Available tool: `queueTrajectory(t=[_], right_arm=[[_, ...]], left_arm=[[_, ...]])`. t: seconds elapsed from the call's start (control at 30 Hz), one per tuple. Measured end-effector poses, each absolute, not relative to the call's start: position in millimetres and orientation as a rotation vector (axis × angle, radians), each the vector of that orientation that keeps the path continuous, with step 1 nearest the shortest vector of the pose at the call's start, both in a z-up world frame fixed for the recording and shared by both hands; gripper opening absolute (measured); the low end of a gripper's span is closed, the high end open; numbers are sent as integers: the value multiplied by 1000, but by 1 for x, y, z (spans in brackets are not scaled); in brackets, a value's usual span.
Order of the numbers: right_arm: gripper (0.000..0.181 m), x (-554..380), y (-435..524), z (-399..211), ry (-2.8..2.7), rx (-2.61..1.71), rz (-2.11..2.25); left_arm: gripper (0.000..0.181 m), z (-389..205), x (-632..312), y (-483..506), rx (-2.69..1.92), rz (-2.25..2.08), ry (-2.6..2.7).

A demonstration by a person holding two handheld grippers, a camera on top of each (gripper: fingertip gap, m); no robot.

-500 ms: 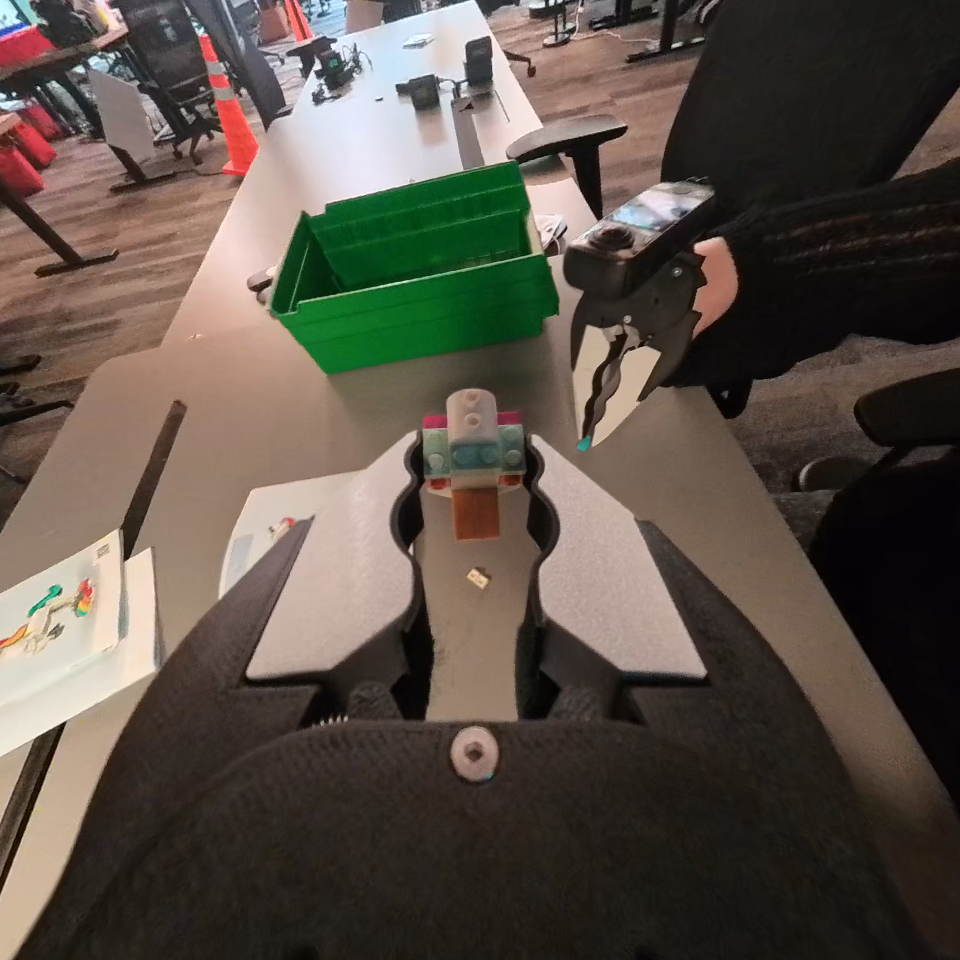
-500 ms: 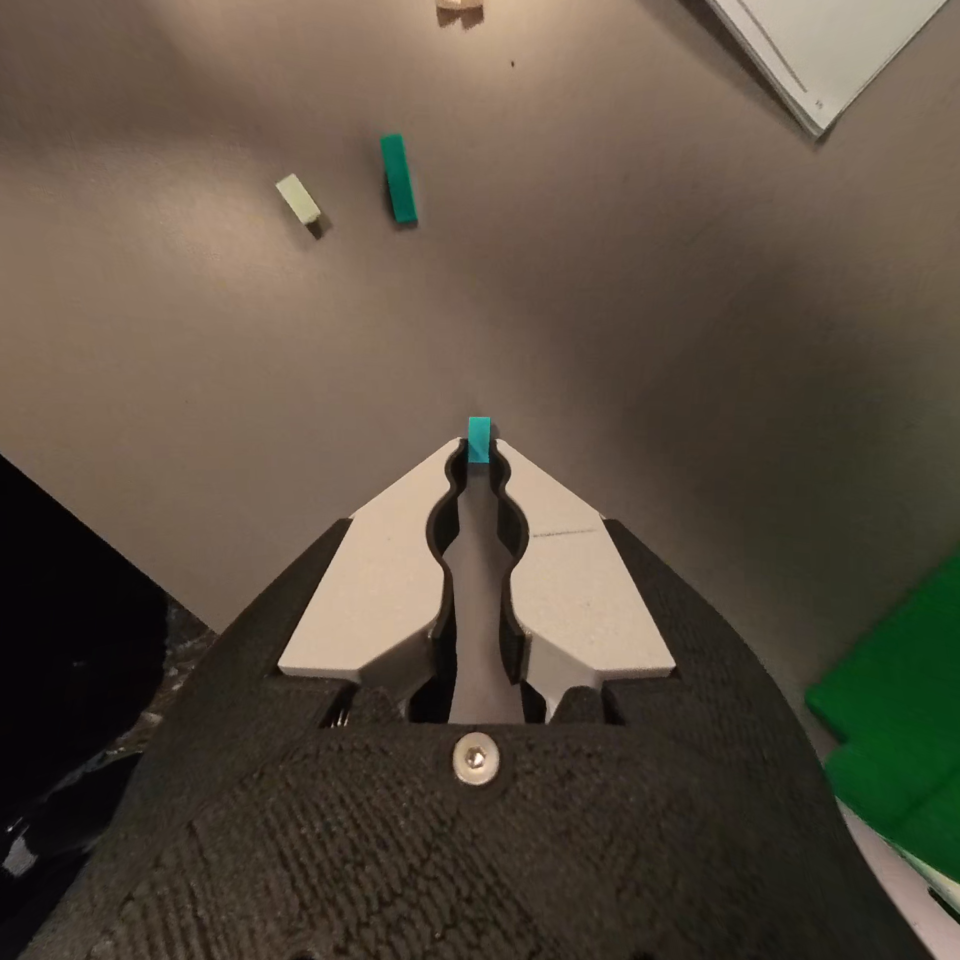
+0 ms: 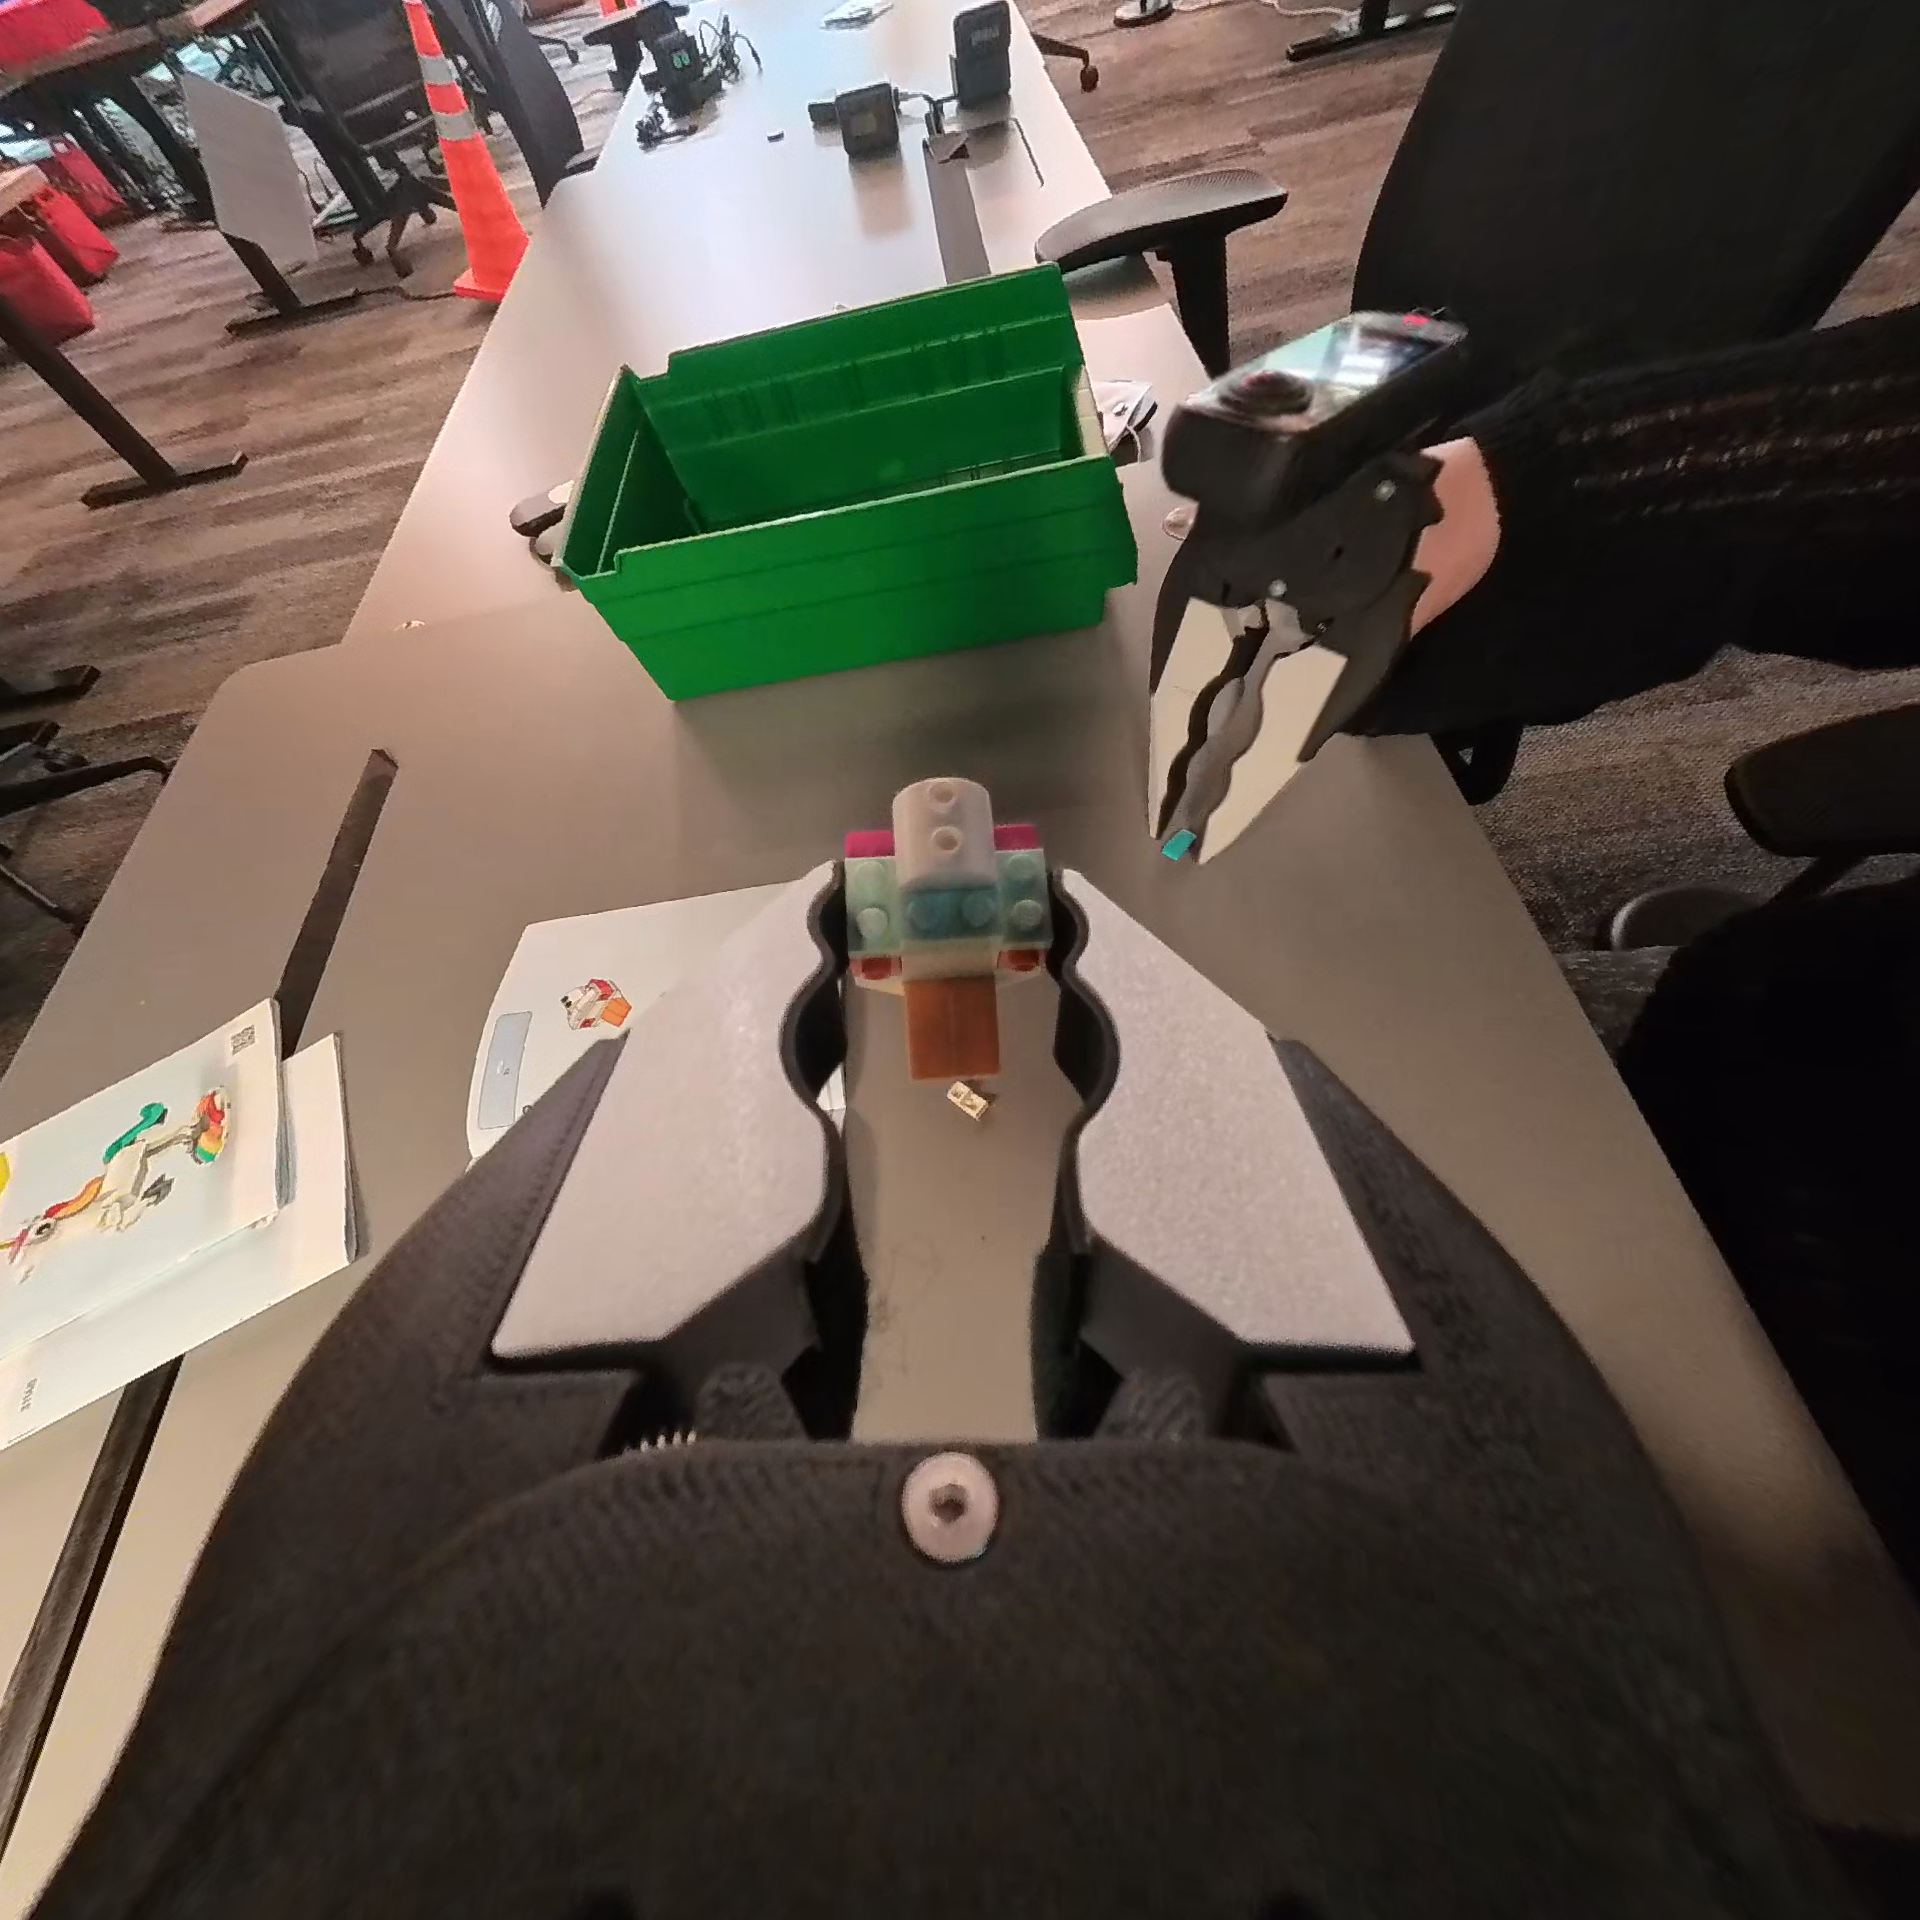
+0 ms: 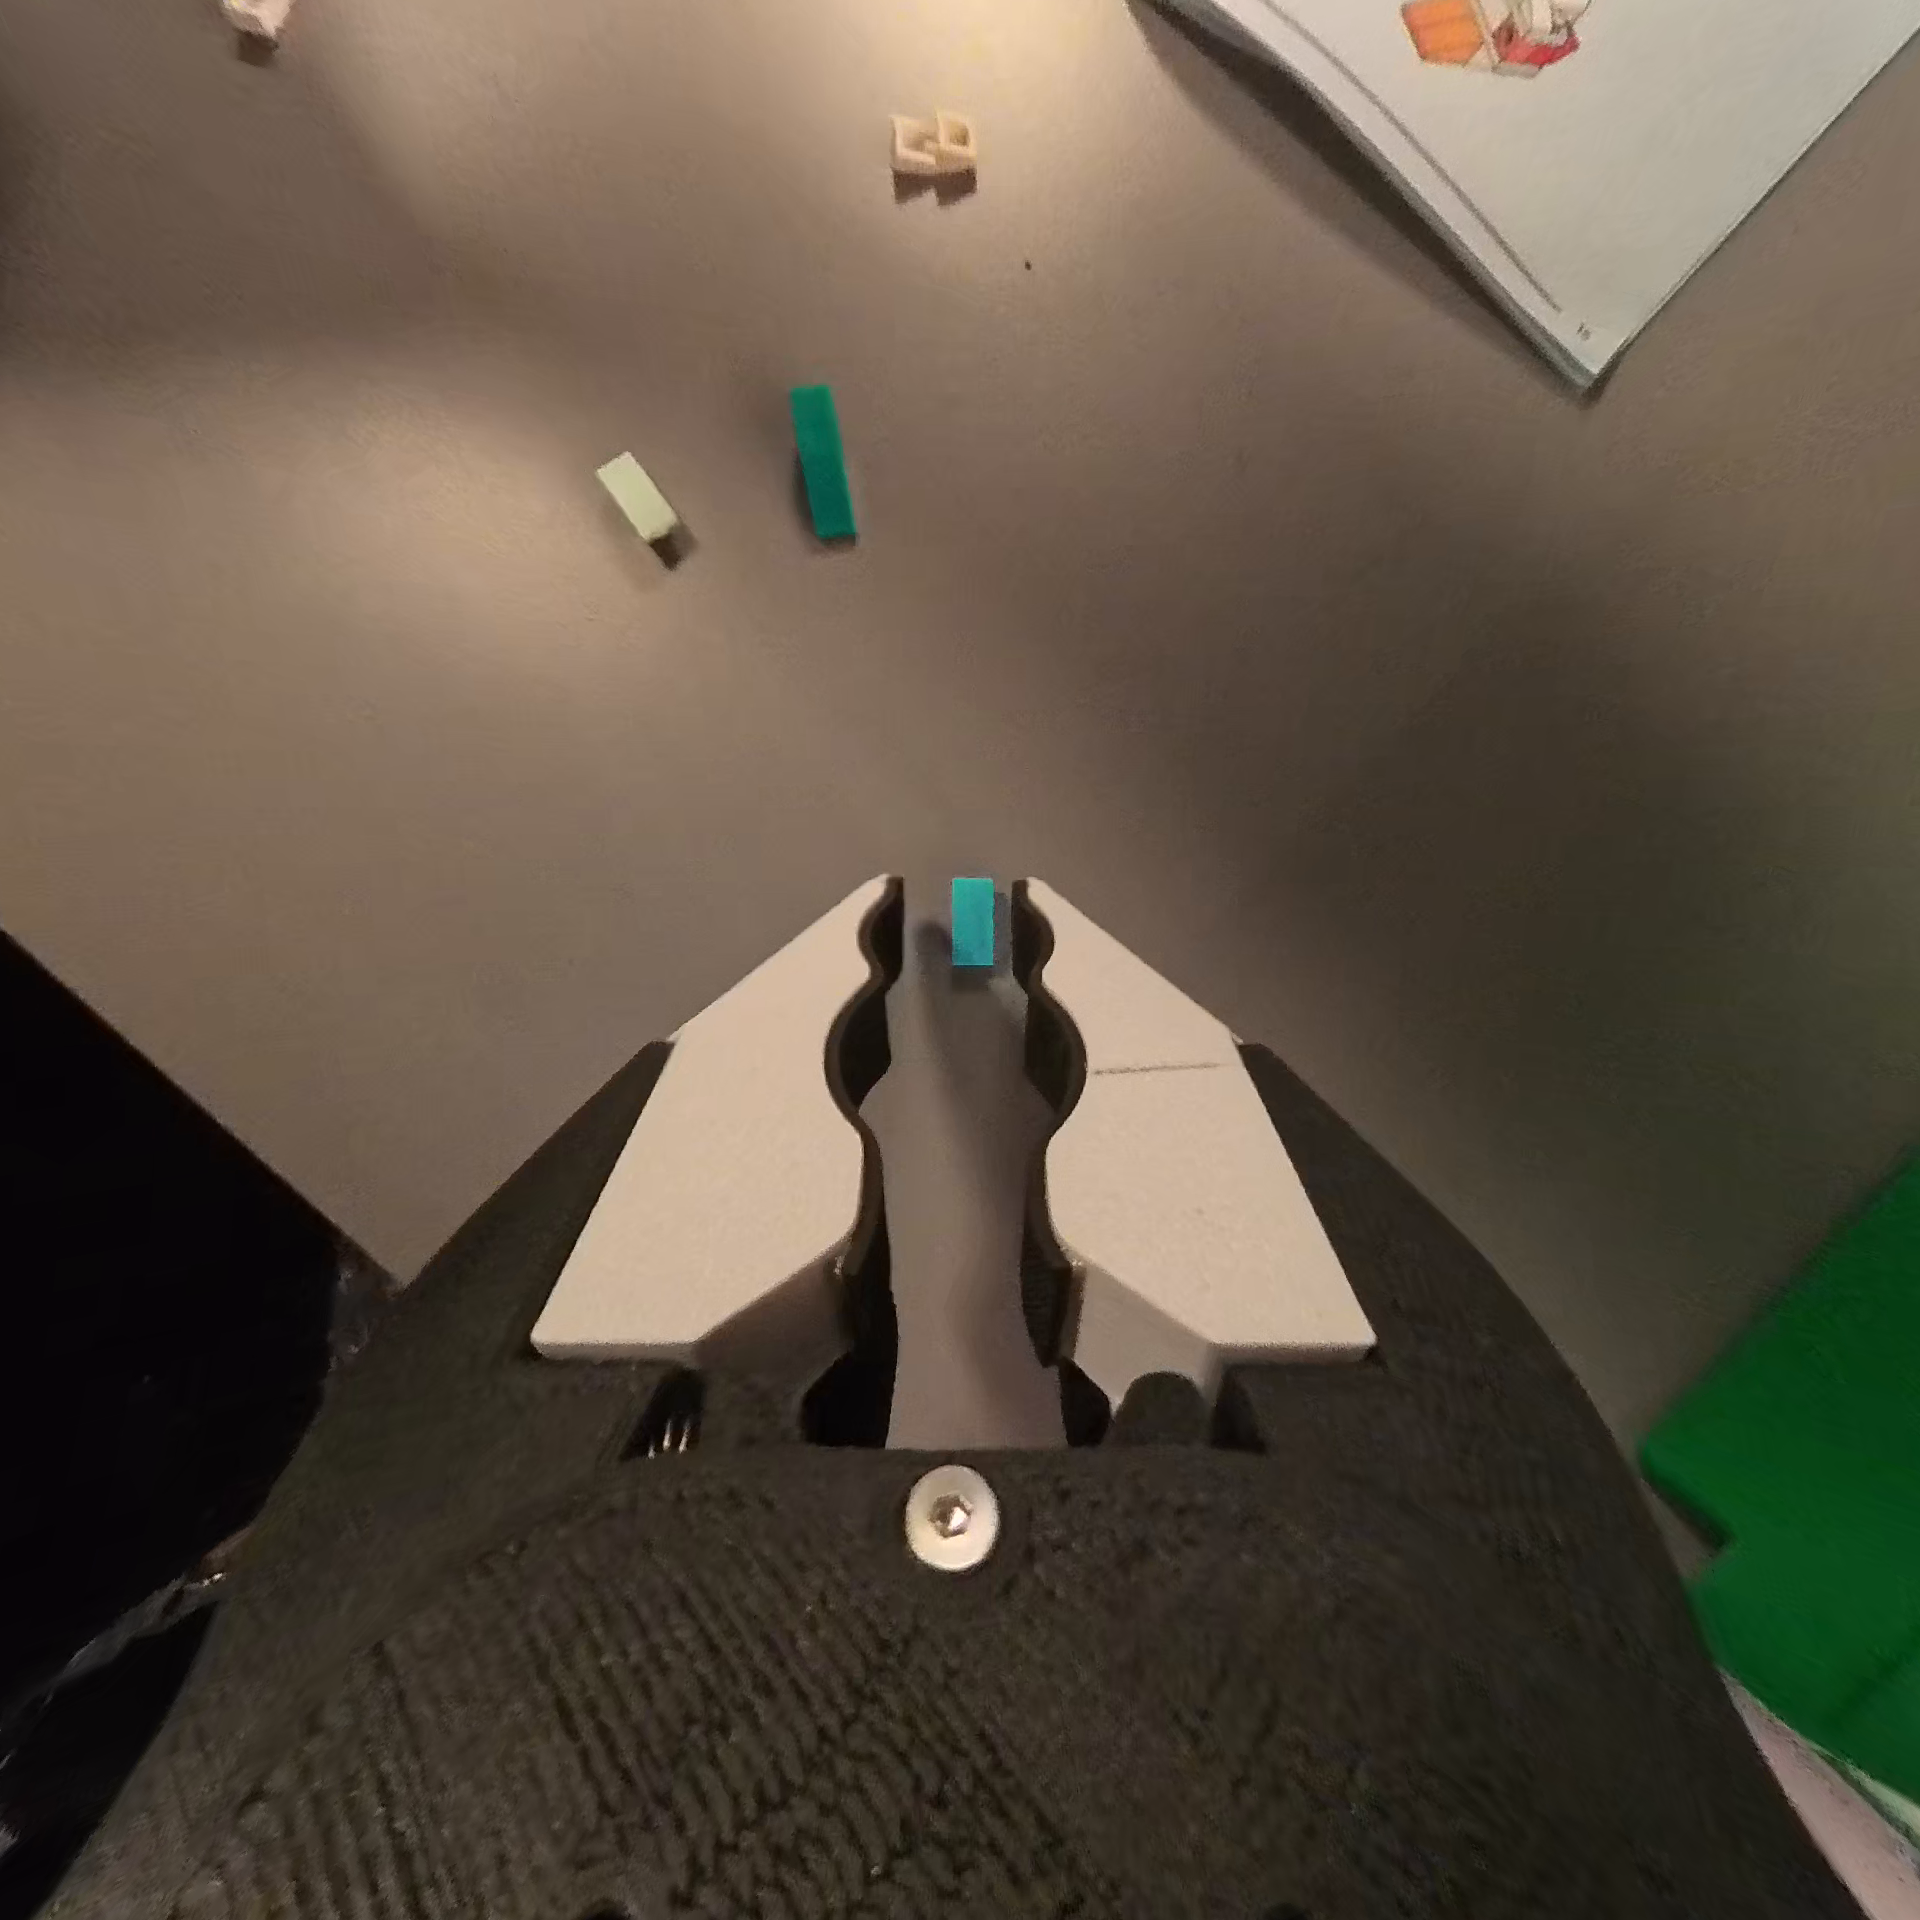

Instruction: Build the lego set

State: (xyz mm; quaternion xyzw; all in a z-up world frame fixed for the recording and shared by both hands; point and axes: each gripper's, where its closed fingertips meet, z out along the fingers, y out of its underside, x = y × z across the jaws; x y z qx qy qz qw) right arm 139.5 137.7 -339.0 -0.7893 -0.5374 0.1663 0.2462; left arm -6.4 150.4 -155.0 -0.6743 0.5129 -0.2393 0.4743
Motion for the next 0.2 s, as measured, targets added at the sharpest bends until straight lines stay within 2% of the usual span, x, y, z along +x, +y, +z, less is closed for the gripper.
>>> queueTrajectory(t=[0.03, 0.2], right_arm=[[21, 140, 137, -338, -1460, -2139, 459], [25, 147, 133, -339, -1436, -2096, 479]], left_arm=[[36, -155, -6, 150, -1649, -583, 1255], [36, -159, -5, 150, -1662, -579, 1270]])
